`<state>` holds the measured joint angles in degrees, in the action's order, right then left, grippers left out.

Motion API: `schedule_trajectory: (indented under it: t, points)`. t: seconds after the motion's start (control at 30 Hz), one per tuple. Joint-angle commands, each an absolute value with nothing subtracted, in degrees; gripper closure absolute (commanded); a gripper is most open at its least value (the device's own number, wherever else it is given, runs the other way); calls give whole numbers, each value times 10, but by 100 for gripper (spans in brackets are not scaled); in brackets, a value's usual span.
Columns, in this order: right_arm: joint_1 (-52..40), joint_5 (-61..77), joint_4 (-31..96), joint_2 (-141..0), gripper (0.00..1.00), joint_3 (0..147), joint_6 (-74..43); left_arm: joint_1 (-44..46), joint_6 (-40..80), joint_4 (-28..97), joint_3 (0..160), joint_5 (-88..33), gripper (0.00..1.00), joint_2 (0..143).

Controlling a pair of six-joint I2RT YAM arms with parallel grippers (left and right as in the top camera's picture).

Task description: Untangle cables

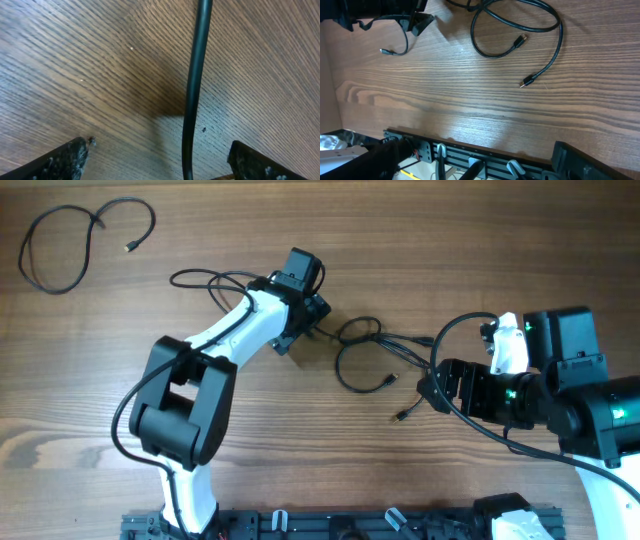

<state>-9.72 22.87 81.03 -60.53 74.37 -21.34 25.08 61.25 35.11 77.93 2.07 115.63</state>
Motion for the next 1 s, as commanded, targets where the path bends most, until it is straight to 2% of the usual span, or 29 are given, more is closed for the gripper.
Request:
schedule_trajectory:
  t: [0.0,0.1,0.2,0.23,0.27,0.3,0.4,0.7,0.97]
  points:
    - [-100,231,812,-605,0,745,-206,252,622,348,774,63,20,1163]
    - [-100,231,812,-605,0,745,-205,252,619,349,774,65,41,1170]
    - [-100,231,813,-605,0,745,-205,252,618,351,774,56,74,1167]
    - [-100,231,813,-605,0,745,-205,252,611,351,775,39,80,1163]
    - [-100,231,814,-605,0,745,-205,251,597,350,777,27,92,1157]
    - [-100,231,814,-605,0,745,-205,251,571,349,780,9,96,1146]
    - [-100,231,813,-605,0,745,-205,251,512,349,792,-29,96,1092]
    - [-100,231,804,-605,0,745,-205,257,498,351,792,-170,96,898]
    - [-100,231,797,-605,0,745,-206,299,467,284,792,-287,96,826]
